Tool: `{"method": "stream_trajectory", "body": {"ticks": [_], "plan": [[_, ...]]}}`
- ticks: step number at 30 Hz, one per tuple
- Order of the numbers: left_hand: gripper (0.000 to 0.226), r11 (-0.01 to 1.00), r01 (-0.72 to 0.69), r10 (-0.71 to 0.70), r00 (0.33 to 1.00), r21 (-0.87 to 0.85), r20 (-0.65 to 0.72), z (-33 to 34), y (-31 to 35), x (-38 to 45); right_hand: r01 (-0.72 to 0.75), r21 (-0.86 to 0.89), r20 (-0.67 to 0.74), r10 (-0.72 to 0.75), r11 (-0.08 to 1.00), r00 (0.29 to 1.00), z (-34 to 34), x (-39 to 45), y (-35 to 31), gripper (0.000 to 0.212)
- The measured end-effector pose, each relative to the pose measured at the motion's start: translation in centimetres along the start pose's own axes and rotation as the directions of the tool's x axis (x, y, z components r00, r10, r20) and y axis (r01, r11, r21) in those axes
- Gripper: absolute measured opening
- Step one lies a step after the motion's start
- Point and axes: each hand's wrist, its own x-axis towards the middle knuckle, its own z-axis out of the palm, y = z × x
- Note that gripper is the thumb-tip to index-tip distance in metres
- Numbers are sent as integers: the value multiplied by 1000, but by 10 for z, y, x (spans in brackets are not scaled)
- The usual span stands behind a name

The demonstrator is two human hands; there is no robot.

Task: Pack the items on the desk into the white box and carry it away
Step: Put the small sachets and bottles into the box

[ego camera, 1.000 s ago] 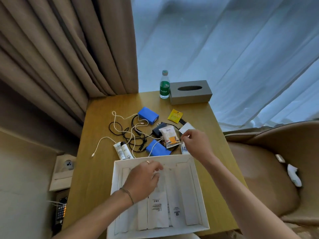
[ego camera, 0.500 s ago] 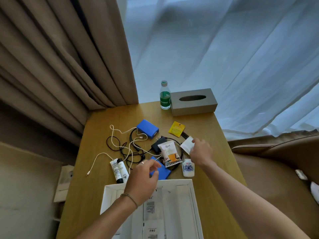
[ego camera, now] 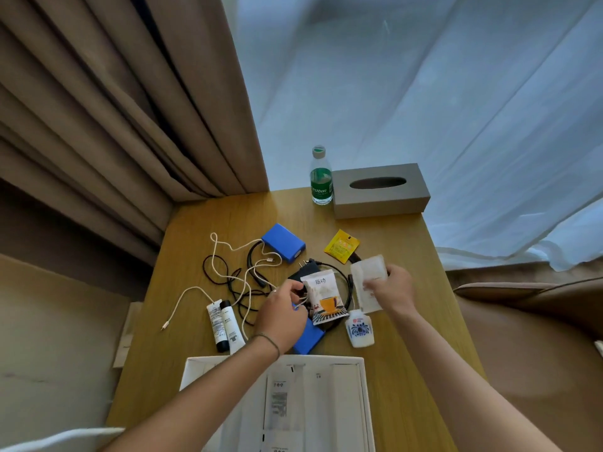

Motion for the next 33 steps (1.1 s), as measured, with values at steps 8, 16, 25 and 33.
{"method": "stream_trajectory", "body": {"ticks": [8,16,25,33], "plan": [[63,885,-185,242,966,427,-85,27,14,39,-100,535,178,4,839,984,-20,-62,-25,8],[102,695,-426,315,905,579,287,39,27,70,-162,587,205,48,793,978,-24,-86,-20,4],[46,877,-332,314,943,347,109,29,29,59,-161,595,239,18,787,971,-28,-113,-29,11],[39,922,-43,26,998,-384,-49,-20,11,22,-181,611,342,-51,771,938,-25,-178,-40,23]]}}
